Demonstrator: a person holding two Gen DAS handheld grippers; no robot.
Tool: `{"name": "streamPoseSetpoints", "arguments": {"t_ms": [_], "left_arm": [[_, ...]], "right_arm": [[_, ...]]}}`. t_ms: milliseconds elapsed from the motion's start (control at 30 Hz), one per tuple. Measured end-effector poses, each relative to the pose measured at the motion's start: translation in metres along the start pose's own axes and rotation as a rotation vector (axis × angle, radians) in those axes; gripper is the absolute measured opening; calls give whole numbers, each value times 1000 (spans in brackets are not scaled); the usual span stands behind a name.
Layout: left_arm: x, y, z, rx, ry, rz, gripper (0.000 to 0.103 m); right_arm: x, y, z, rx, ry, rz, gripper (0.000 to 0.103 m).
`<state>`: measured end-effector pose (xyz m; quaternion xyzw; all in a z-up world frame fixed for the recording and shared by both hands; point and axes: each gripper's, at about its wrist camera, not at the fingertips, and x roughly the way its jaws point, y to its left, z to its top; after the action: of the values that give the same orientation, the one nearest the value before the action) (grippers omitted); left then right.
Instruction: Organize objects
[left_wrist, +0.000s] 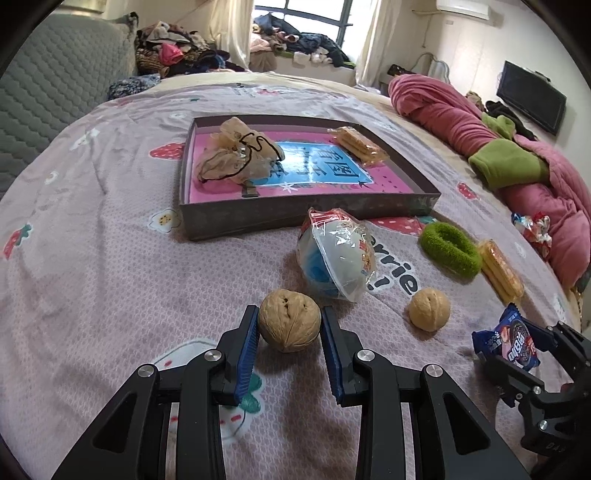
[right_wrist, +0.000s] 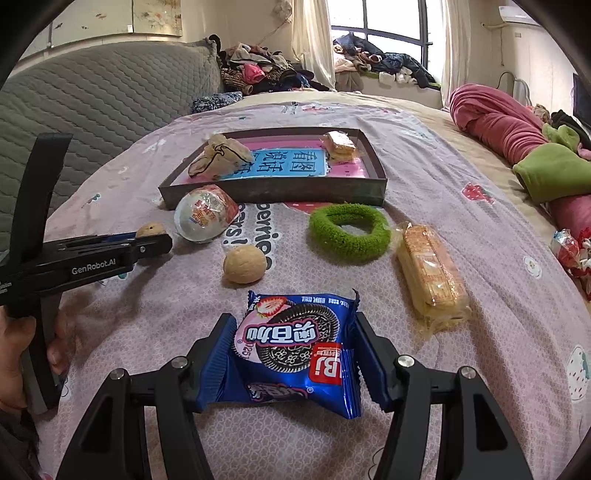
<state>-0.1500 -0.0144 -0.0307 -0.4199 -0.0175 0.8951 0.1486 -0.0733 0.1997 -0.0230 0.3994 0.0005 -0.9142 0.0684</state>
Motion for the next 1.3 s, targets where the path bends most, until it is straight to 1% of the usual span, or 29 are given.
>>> {"name": "streamPoseSetpoints", "arguments": {"t_ms": [167, 333, 500, 567, 800, 933, 1100, 1300], "left_arm": [[-14, -4, -1, -12, -17, 9, 34], [-27, -4, -3, -47, -27, 9, 34], [-39, -3, -2, -61, -37, 29, 34], [-45, -6, 1, -46, -51, 41, 34], [-60, -6, 15, -60, -77, 57, 34], [-66, -10, 24, -51, -91, 76, 34], [-71, -15, 39, -36, -103, 96, 34], [-77, -18, 59, -32, -121, 101, 34]], "right_arm": [[-5, 2, 1, 0, -5, 3, 63], [-9, 4, 5, -3, -15, 0, 63], [-14, 4, 8, -2, -25, 15, 63], [-16, 5, 11, -4, -30, 19, 63], [-25, 5, 29, -23, -61, 29, 63], [-28, 4, 39, -33, -74, 34, 63], [-31, 0, 55, -40, -89, 33, 63], [-36, -4, 78, -40, -115, 30, 63]]}}
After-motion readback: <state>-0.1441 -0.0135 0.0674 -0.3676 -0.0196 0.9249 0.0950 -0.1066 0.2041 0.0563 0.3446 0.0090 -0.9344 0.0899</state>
